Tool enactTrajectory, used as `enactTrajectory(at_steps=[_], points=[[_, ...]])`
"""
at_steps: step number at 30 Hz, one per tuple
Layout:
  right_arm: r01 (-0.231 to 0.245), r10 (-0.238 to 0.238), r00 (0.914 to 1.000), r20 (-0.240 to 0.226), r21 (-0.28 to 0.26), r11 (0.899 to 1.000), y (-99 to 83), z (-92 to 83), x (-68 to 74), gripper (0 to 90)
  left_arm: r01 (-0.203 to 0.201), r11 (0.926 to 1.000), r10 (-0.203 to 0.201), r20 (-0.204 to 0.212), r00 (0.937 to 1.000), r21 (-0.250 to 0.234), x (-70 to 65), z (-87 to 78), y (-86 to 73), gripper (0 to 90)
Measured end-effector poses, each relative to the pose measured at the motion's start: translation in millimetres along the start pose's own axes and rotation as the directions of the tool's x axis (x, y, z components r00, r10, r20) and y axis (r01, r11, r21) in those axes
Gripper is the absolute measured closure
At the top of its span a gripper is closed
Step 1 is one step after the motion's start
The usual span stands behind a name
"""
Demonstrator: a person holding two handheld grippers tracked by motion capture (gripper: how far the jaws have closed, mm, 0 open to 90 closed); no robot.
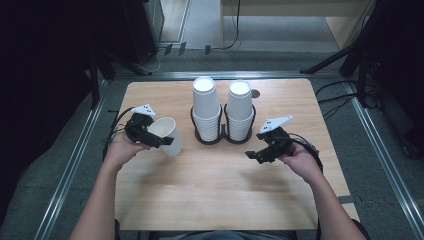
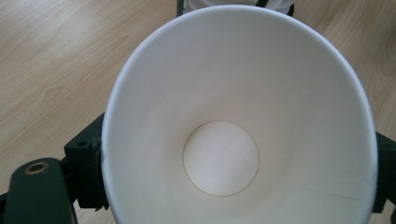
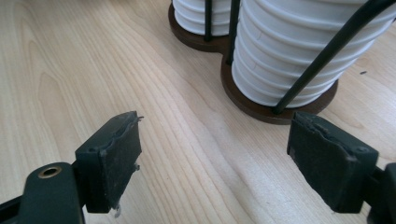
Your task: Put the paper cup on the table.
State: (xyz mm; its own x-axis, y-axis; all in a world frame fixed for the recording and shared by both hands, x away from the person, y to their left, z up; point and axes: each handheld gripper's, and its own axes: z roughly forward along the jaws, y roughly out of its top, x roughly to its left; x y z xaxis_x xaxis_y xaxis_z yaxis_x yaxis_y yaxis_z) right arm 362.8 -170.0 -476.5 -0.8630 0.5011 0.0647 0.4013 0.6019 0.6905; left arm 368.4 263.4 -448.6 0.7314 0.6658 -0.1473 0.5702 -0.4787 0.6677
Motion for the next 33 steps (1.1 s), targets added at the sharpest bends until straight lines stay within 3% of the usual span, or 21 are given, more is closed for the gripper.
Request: enactTrajectory(at_steps=[9,21,29,33], points=[[-0.012,0.012,0.9999,0.0,0.032,0.999,-4.2,5.4,-3.1,17.6,0.018,0.9998,-0.017,-0.061,0.998,0.012,12.7,-3.5,-4.2,10.7],[-0.005,0.006,0.9996,-0.029,0.042,0.999,-4.8,8.2,-0.5,18.0,0.056,0.9975,-0.052,-0.099,0.9937,0.042,31.1,-2.2,-11.2,10.0],[-0.018,0.019,0.9994,-0.028,0.046,0.999,-10.5,5.5,-3.0,18.7,0.094,0.9938,-0.084,-0.153,0.9846,0.059,43.4,1.0,-14.8,9.3],[-0.025,0.026,0.9993,-0.027,0.031,0.999,-12.7,1.4,-5.2,18.9,0.087,0.9935,-0.071,-0.197,0.9778,0.073,45.8,4.1,-15.5,8.3]])
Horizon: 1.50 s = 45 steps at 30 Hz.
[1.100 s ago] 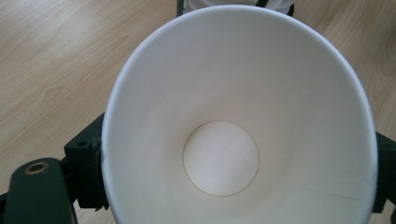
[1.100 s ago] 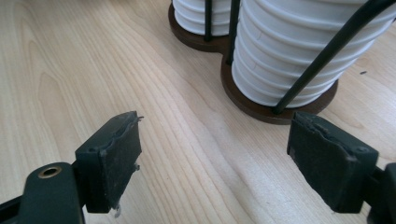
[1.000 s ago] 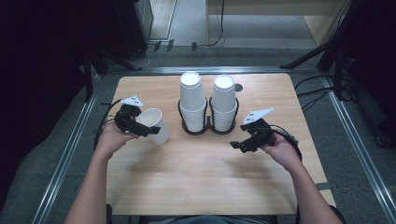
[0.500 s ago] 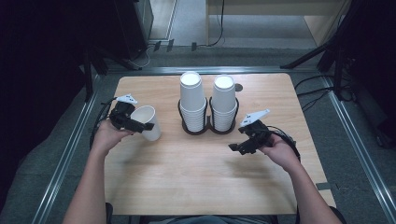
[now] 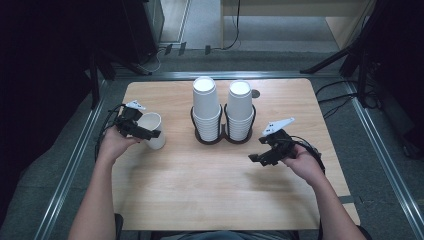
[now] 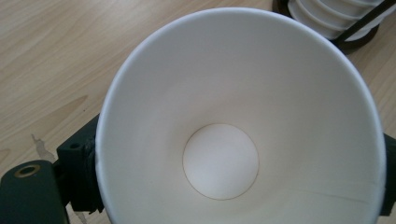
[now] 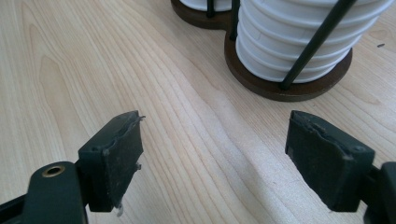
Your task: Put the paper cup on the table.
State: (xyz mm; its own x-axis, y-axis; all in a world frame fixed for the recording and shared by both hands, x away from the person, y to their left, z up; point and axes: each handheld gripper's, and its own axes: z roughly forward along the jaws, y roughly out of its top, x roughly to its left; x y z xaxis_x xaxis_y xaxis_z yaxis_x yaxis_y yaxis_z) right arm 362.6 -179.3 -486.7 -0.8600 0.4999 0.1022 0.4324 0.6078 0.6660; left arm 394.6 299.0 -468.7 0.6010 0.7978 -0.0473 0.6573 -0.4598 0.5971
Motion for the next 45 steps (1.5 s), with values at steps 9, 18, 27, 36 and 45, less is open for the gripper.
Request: enactTrajectory(at_steps=[9,18,27,36,45], points=[[-0.018,0.018,0.9998,0.007,0.011,1.0,-4.1,-1.2,-1.7,18.9,0.0,1.0,-0.001,-0.022,0.9998,-0.007,0.0,2.5,1.7,7.7],[-0.012,0.012,0.9999,0.012,0.008,1.0,-4.8,-1.2,-3.4,19.1,0.003,1.0,-0.003,-0.004,1.0,0.0,-0.4,3.6,1.8,5.6],[0.005,-0.005,0.9999,0.011,0.009,1.0,-4.3,-1.3,-1.4,19.3,0.025,0.9997,-0.025,0.015,0.9996,-0.005,0.3,3.9,1.9,0.9],[0.015,-0.016,0.9998,0.014,0.019,1.0,-4.3,-0.9,-0.5,19.3,0.092,0.9957,-0.091,0.066,0.9936,-0.006,3.7,-2.3,3.2,0.0],[0.025,-0.026,0.9993,0.026,0.028,0.999,-4.5,-0.3,-0.4,19.3,0.127,0.9919,-0.127,0.075,0.9891,-0.004,4.6,-9.1,6.6,0.0]])
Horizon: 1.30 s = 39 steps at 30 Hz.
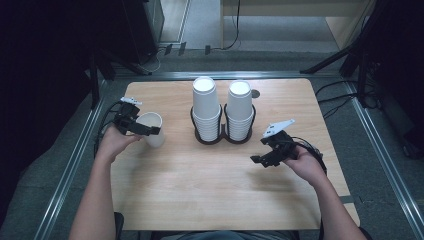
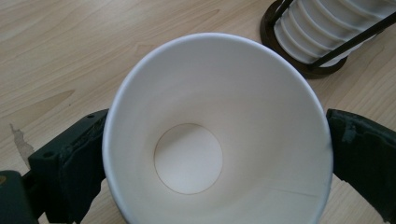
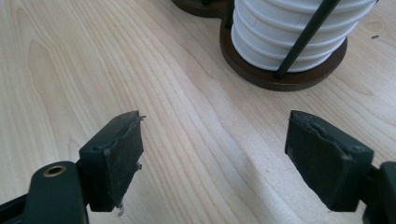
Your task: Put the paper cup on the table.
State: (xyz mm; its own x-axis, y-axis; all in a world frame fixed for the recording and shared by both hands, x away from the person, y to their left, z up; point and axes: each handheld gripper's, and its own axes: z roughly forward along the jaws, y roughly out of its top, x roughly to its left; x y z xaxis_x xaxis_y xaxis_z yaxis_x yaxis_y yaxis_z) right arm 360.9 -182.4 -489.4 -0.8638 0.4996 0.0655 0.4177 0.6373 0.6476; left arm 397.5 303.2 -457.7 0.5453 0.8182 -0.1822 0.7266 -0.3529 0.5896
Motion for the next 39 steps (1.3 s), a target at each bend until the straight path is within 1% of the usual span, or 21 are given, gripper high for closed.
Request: enactTrajectory(at_steps=[4,6,8,10,11,12,17,19,21,27,28,29,31,33,35,39], points=[[0.007,-0.007,1.0,0.005,0.008,1.0,0.2,1.1,-0.2,19.3,0.007,1.0,-0.007,0.004,1.0,-0.004,-0.8,-3.6,1.1,0.0],[0.007,-0.007,1.0,0.005,0.009,1.0,0.2,1.4,-0.1,19.2,0.014,0.9999,-0.014,0.018,0.9997,-0.008,-0.1,-5.5,1.4,0.0],[0.009,-0.009,0.9999,0.006,0.012,1.0,0.2,1.9,0.3,19.2,0.016,0.9998,-0.016,0.018,0.9997,-0.013,-0.1,-7.2,1.5,0.0],[0.009,-0.009,1.0,0.002,0.015,1.0,0.2,2.2,0.7,19.3,0.014,0.9997,-0.014,0.009,0.9999,-0.019,-0.3,-9.2,1.7,0.0],[0.01,-0.01,0.9999,0.003,0.016,1.0,0.2,2.3,0.8,19.3,0.018,0.9996,-0.018,0.02,0.9996,-0.02,0.1,-10.6,1.9,0.0],[0.009,-0.009,1.0,0.002,0.017,1.0,0.1,2.5,0.8,19.3,0.023,0.9994,-0.023,0.022,0.9995,-0.026,-0.1,-11.7,2.1,0.0],[0.003,-0.003,0.9999,0.011,0.022,1.0,-0.4,3.0,-1.0,19.3,0.026,0.9994,-0.025,0.022,0.9994,-0.025,-0.3,-18.5,4.0,0.0],[-0.002,0.002,0.9999,0.01,0.028,1.0,-0.7,3.3,-1.4,19.3,0.023,0.9994,-0.022,0.016,0.9996,-0.027,-0.3,-20.6,4.5,0.0],[-0.003,0.002,1.0,0.009,0.029,1.0,-0.8,3.3,-1.2,19.3,0.029,0.9991,-0.029,0.023,0.9993,-0.032,0.3,-22.5,4.7,0.0],[-0.006,0.006,1.0,0.003,0.03,1.0,-0.8,3.5,-0.9,19.3,0.051,0.9981,-0.051,0.017,0.9986,-0.034,1.0,-29.2,5.8,0.0],[-0.004,0.004,1.0,0.003,0.031,1.0,-1.0,3.7,-1.1,19.2,0.068,0.9968,-0.067,0.027,0.9974,-0.041,1.7,-31.7,6.1,0.0],[-0.004,0.004,1.0,0.003,0.033,0.999,-1.2,4.0,-1.1,19.2,0.077,0.9961,-0.076,0.025,0.9968,-0.043,1.8,-32.7,6.4,0.0],[-0.004,0.004,1.0,0.003,0.035,0.999,-1.3,4.3,-1.1,19.3,0.081,0.9958,-0.08,0.01,0.9967,-0.044,1.4,-36.2,7.5,0.0],[-0.003,0.003,1.0,0.0,0.037,0.999,-1.3,4.8,-1.2,19.3,0.086,0.9947,-0.086,0.009,0.9963,-0.057,0.8,-39.5,8.3,0.0],[-0.002,0.002,1.0,0.0,0.039,0.999,-1.4,4.9,-0.8,19.2,0.091,0.9936,-0.089,0.02,0.9958,-0.068,0.4,-44.0,9.2,0.0],[-0.003,0.003,1.0,-0.001,0.039,0.999,-1.3,4.7,-1.1,19.3,0.092,0.9927,-0.09,0.023,0.9957,-0.079,-2.4,-51.8,11.1,0.0]])
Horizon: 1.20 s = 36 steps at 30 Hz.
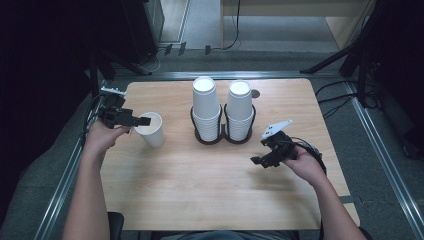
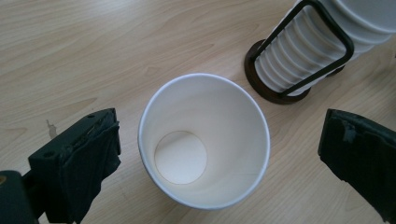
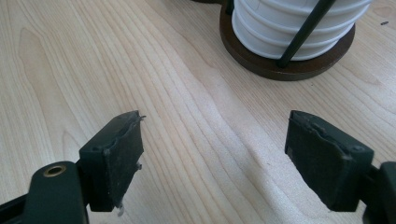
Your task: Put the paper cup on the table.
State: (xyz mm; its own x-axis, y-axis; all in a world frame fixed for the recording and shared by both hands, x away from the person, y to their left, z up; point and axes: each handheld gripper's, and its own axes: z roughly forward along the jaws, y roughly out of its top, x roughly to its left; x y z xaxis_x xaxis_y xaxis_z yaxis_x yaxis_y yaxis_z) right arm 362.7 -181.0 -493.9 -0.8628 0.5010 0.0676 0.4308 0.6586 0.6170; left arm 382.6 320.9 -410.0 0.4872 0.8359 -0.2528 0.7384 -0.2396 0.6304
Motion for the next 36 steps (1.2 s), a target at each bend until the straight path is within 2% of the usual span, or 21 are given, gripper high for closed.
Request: enactTrajectory(at_steps=[4,10,13,17,20,23,31,36], points=[[0.002,-0.002,1.0,0.0,0.002,1.0,0.0,0.0,0.1,19.3,0.003,0.9999,-0.002,0.021,0.9998,-0.011,-5.1,-4.5,2.8,0.0],[0.007,-0.006,1.0,-0.006,0.008,1.0,-0.3,1.4,-0.1,19.3,-0.024,0.9997,0.024,0.007,0.9997,0.003,-19.0,-4.1,9.5,0.0],[0.006,-0.006,1.0,-0.008,0.017,1.0,0.0,2.5,0.4,19.2,-0.04,0.9991,0.039,0.024,0.9989,0.013,-26.5,-2.6,12.7,0.0],[0.007,-0.007,0.9999,-0.011,0.018,1.0,0.1,2.3,0.5,19.3,-0.051,0.9985,0.051,0.013,0.9986,0.019,-35.8,0.8,15.8,0.0],[0.006,-0.006,0.9999,-0.01,0.018,1.0,-0.3,1.8,0.2,19.3,-0.056,0.9982,0.056,0.025,0.9981,0.021,-41.5,2.0,17.3,0.0],[0.01,-0.01,0.9999,-0.008,0.012,1.0,-0.5,1.2,-0.5,19.2,-0.079,0.9965,0.078,0.035,0.9964,0.029,-47.6,3.8,18.0,0.0],[0.012,-0.012,0.9998,-0.017,0.01,1.0,0.5,1.2,1.1,19.3,-0.104,0.9938,0.102,0.049,0.9935,0.037,-61.1,16.8,17.9,0.0],[0.028,-0.028,0.9993,-0.024,-0.005,1.0,3.1,0.0,3.6,19.2,-0.144,0.9886,0.142,0.054,0.9884,0.045,-72.4,24.8,17.1,0.0]])
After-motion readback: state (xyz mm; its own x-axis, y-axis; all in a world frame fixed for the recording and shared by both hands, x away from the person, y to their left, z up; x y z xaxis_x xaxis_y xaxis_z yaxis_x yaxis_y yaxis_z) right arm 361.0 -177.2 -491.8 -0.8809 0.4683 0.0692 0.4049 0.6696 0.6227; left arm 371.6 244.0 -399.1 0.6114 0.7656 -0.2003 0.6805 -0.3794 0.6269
